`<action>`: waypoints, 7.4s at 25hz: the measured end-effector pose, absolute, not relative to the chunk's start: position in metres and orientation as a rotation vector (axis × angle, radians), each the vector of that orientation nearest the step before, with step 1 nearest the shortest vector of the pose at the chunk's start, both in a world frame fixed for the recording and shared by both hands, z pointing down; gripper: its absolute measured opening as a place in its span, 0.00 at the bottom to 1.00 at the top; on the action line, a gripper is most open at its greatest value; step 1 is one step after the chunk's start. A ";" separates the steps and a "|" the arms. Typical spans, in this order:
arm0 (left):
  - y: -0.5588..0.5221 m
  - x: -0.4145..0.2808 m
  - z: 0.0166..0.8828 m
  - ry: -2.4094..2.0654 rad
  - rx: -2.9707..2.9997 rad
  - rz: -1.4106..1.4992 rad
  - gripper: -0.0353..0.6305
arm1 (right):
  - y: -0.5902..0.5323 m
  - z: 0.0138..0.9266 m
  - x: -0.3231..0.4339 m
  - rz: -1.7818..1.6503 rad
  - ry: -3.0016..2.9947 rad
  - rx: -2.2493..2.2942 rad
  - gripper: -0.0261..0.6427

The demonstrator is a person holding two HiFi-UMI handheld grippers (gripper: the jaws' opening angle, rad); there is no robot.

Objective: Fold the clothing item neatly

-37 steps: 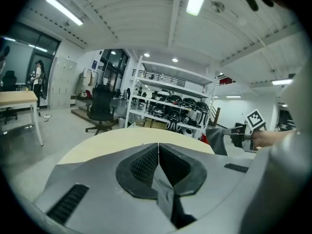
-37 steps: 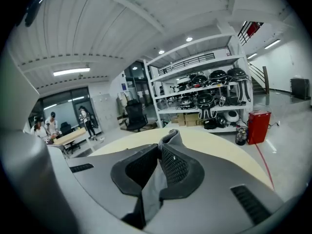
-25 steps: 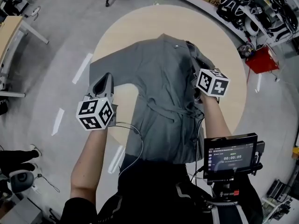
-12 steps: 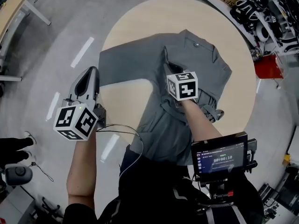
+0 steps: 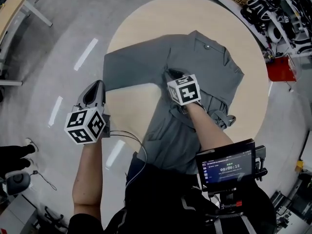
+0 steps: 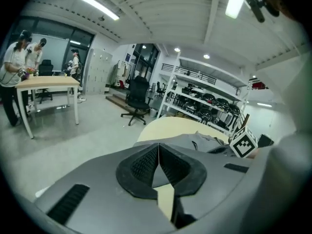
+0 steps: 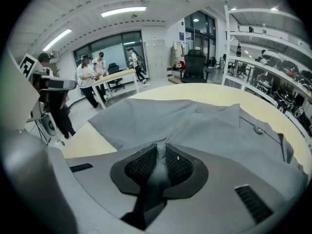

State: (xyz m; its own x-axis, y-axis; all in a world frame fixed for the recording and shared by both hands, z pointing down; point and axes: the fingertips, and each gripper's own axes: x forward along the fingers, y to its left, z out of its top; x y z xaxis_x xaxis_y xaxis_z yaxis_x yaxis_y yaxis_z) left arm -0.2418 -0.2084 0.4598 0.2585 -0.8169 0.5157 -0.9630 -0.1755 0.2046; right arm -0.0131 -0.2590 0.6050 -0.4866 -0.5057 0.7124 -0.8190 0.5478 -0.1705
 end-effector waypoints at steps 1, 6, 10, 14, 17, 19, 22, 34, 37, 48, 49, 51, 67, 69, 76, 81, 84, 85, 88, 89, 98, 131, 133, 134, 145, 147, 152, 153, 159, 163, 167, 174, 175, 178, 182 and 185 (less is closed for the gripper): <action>-0.206 -0.246 0.466 -1.616 2.019 0.388 0.05 | -0.258 0.606 -0.015 0.676 -2.186 1.044 0.10; -0.187 -0.254 0.475 -1.609 1.965 0.354 0.05 | -0.248 0.598 -0.012 0.705 -2.208 0.993 0.18; -0.179 -0.267 0.482 -1.640 1.965 0.429 0.05 | -0.243 0.578 -0.002 0.684 -2.247 1.030 0.19; -0.145 -0.307 0.477 -1.683 1.902 0.435 0.05 | -0.210 0.535 -0.013 0.612 -2.303 1.048 0.19; -0.128 -0.334 0.490 -1.755 1.901 0.605 0.05 | -0.187 0.510 -0.016 0.548 -2.343 1.053 0.19; -0.130 -0.345 0.507 -1.747 1.864 0.586 0.05 | -0.182 0.500 -0.016 0.505 -2.375 1.054 0.19; -0.132 -0.347 0.526 -1.703 1.784 0.432 0.05 | -0.179 0.494 -0.013 0.471 -2.403 1.058 0.19; -0.125 -0.356 0.599 -1.457 1.686 0.288 0.15 | -0.170 0.481 -0.021 0.517 -2.352 1.101 0.19; -0.133 -0.338 0.626 -1.405 1.751 0.431 0.28 | -0.174 0.475 -0.030 0.520 -2.338 1.114 0.19; -0.165 -0.311 0.681 -1.330 2.018 0.849 0.32 | -0.177 0.479 -0.032 0.583 -2.242 1.161 0.19; -0.168 -0.312 0.683 -1.328 2.024 0.875 0.32 | -0.177 0.480 -0.032 0.590 -2.233 1.166 0.19; -0.175 -0.316 0.684 -1.343 2.029 0.912 0.28 | -0.178 0.483 -0.030 0.621 -2.222 1.185 0.19; -0.243 -0.334 0.614 -1.471 2.304 1.356 0.09 | -0.180 0.480 0.038 0.709 -2.242 1.420 0.19; -0.263 -0.332 0.591 -1.542 2.357 1.388 0.09 | -0.175 0.484 0.055 0.711 -2.246 1.474 0.19; -0.141 -0.487 0.545 -1.991 1.935 1.325 0.09 | -0.177 0.470 -0.051 0.561 -2.362 1.032 0.19; -0.152 -0.510 0.512 -2.093 1.942 1.313 0.09 | -0.163 0.475 -0.063 0.544 -2.376 1.003 0.19; -0.193 -0.465 0.502 -2.086 2.049 1.298 0.09 | -0.162 0.484 -0.027 0.562 -2.362 1.067 0.19; -0.205 -0.449 0.500 -2.078 2.086 1.296 0.09 | -0.161 0.487 -0.017 0.566 -2.355 1.087 0.19; -0.242 -0.402 0.499 -2.024 2.215 1.294 0.09 | -0.157 0.495 0.007 0.588 -2.338 1.156 0.19; -0.255 -0.385 0.499 -2.001 2.257 1.286 0.09 | -0.156 0.498 0.015 0.598 -2.332 1.184 0.19; -0.344 -0.146 0.495 -1.674 2.620 1.369 0.09 | -0.155 0.500 0.143 0.697 -2.246 1.360 0.19; -0.210 -0.204 0.547 -1.621 2.565 1.439 0.20 | -0.167 0.477 -0.025 0.524 -2.350 1.060 0.19; -0.205 -0.218 0.535 -1.690 2.508 1.281 0.20 | -0.166 0.477 -0.026 0.524 -2.355 1.054 0.19; -0.201 -0.227 0.528 -1.727 2.472 1.189 0.20 | -0.165 0.477 -0.028 0.524 -2.359 1.049 0.19; -0.087 -0.349 0.485 -1.943 2.093 0.570 0.20 | -0.160 0.469 -0.055 0.484 -2.423 0.934 0.19; -0.063 -0.370 0.480 -1.987 2.028 0.476 0.20 | -0.158 0.467 -0.064 0.459 -2.433 0.895 0.19; -0.088 -0.367 0.437 -1.985 2.091 0.317 0.20 | -0.213 0.435 -0.032 0.442 -2.475 0.958 0.19; -0.150 -0.365 0.407 -1.948 2.237 0.322 0.20 | -0.248 0.415 -0.017 0.434 -2.507 1.110 0.19; -0.356 -0.371 0.318 -1.592 2.676 0.305 0.20 | -0.339 0.336 0.029 0.455 -2.372 1.658 0.19; -0.313 -0.406 0.341 -1.531 2.646 0.235 0.20 | -0.297 0.343 0.003 0.479 -2.360 1.619 0.19; -0.272 -0.401 0.370 -1.489 2.643 0.270 0.20 | -0.266 0.358 0.017 0.473 -2.384 1.594 0.19; -0.213 -0.388 0.413 -1.335 2.580 0.261 0.21 | -0.226 0.370 0.058 0.505 -2.397 1.570 0.19; -0.208 -0.385 0.421 -1.311 2.566 0.275 0.21 | -0.224 0.374 0.063 0.504 -2.403 1.541 0.19; -0.201 -0.372 0.437 -1.239 2.542 0.283 0.25 | -0.222 0.392 0.079 0.497 -2.409 1.421 0.19; -0.207 -0.355 0.468 -1.208 2.516 0.286 0.33 | -0.224 0.439 0.094 0.554 -2.441 1.293 0.25; -0.209 -0.342 0.495 -1.183 2.471 0.299 0.39 | -0.221 0.468 0.103 0.601 -2.444 1.189 0.35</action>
State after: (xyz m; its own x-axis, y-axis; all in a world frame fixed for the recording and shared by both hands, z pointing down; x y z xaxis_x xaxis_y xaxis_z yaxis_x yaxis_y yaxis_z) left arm -0.3425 -0.2085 0.4950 0.6223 -0.7006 0.3491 -0.7823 -0.5714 0.2480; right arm 0.1029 -0.2210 0.4680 -0.5836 -0.6505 0.4861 -0.8018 0.5564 -0.2179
